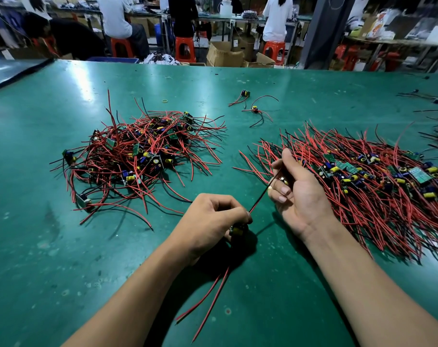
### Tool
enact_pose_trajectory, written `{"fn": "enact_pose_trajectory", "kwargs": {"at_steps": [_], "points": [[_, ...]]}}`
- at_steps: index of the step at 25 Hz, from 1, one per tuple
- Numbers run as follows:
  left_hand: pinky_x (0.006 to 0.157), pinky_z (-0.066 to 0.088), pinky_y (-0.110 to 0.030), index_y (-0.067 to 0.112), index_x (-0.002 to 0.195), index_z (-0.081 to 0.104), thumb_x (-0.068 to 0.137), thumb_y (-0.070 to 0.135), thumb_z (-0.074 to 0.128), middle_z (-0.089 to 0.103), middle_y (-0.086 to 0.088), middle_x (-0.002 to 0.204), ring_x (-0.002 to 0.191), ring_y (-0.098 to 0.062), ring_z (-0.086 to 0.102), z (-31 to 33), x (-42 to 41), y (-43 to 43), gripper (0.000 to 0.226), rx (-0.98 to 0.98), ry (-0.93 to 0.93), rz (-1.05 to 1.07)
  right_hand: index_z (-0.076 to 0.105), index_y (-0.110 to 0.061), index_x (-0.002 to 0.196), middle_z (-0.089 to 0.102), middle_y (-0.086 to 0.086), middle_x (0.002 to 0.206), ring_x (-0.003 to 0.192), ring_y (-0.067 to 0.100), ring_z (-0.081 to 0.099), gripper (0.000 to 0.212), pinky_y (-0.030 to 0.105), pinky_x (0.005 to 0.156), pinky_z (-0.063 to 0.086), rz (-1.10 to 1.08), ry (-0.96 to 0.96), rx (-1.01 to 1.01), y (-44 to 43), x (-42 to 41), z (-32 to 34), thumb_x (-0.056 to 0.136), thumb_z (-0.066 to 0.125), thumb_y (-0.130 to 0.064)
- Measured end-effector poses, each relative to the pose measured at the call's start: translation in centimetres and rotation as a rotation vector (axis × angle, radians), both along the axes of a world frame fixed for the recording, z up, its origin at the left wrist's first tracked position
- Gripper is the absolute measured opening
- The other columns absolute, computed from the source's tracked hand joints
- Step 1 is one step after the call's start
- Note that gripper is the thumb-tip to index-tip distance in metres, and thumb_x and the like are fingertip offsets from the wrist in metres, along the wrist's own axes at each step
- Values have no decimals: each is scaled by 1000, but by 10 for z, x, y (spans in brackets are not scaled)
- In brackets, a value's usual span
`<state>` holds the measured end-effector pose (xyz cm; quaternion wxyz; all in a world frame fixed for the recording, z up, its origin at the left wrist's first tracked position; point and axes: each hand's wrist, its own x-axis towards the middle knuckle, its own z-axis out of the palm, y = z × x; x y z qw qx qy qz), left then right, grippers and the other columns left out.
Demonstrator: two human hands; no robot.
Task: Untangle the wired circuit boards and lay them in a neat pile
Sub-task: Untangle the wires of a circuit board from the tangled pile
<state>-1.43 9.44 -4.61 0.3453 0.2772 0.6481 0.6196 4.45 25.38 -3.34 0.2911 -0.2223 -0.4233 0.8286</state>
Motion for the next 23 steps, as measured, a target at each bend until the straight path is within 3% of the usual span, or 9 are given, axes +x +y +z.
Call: {"fn": "enact_pose_trajectory", "kwargs": {"at_steps": [3, 5, 8, 10, 13, 16, 19, 23], "points": [[44, 42, -18, 9, 64, 72, 80, 3, 68, 58, -3, 55, 45, -10, 50, 1, -1, 2, 18, 23, -72, 64, 67, -11, 80, 57, -1, 72, 39, 6, 34, 35, 17, 36, 26, 18, -55, 221, -3, -1, -6, 87, 63, -45], [44, 43, -17, 7, 67, 71, 85, 1, 66, 60, -4, 56, 46, -12, 55, 1, -2, 3, 19, 33, -104, 135, 72, -9, 86, 57, 0, 68, 43, 9, 39, 40, 20, 40, 30, 164, -146, 360, -7, 2, -12, 79, 70, -48], [44, 48, -20, 1, 75, 69, 90, -1, 59, 65, -9, 61, 48, -15, 61, 2, -3, 2, 18, 113, -195, 167, 74, -8, 99, 64, 2, 70, 51, 9, 52, 33, 20, 43, 37, 464, -240, 462, -14, 6, -21, 85, 74, -37], [43, 47, -19, -1, 76, 68, 90, -4, 57, 66, -11, 63, 46, -14, 60, 2, -3, 1, 18, 128, -207, 158, 76, -11, 99, 65, 3, 72, 52, 9, 51, 25, 19, 42, 37, 517, -261, 457, -14, 7, -22, 89, 72, -34], [45, 42, -20, 6, 68, 69, 87, -2, 61, 61, -13, 66, 48, -13, 50, 0, -6, 0, 22, 75, -124, 114, 76, -12, 94, 56, 9, 69, 48, 8, 44, 23, 19, 41, 34, 439, -284, 487, -11, 4, -22, 91, 70, -34], [45, 42, -18, 7, 68, 68, 85, -1, 65, 58, -2, 56, 45, -9, 49, 0, -5, 0, 19, 11, -21, 23, 76, -15, 88, 48, 4, 56, 42, 10, 38, 21, 18, 39, 31, 310, -302, 488, -8, 2, -24, 94, 67, -32], [47, 43, -19, 7, 68, 68, 85, 1, 67, 59, 1, 53, 46, -8, 50, 2, -1, -1, 18, -62, 107, -53, 76, -14, 81, 46, 5, 62, 43, 11, 37, 23, 20, 40, 30, 145, -291, 424, -3, 0, -22, 96, 65, -26], [49, 43, -18, 4, 71, 71, 84, 1, 68, 61, 0, 55, 49, -8, 51, 3, -2, -2, 14, -67, 102, -92, 68, -9, 76, 47, -4, 53, 39, 7, 35, 28, 17, 36, 28, 34, -232, 332, -4, -2, -14, 98, 62, -24]]}}
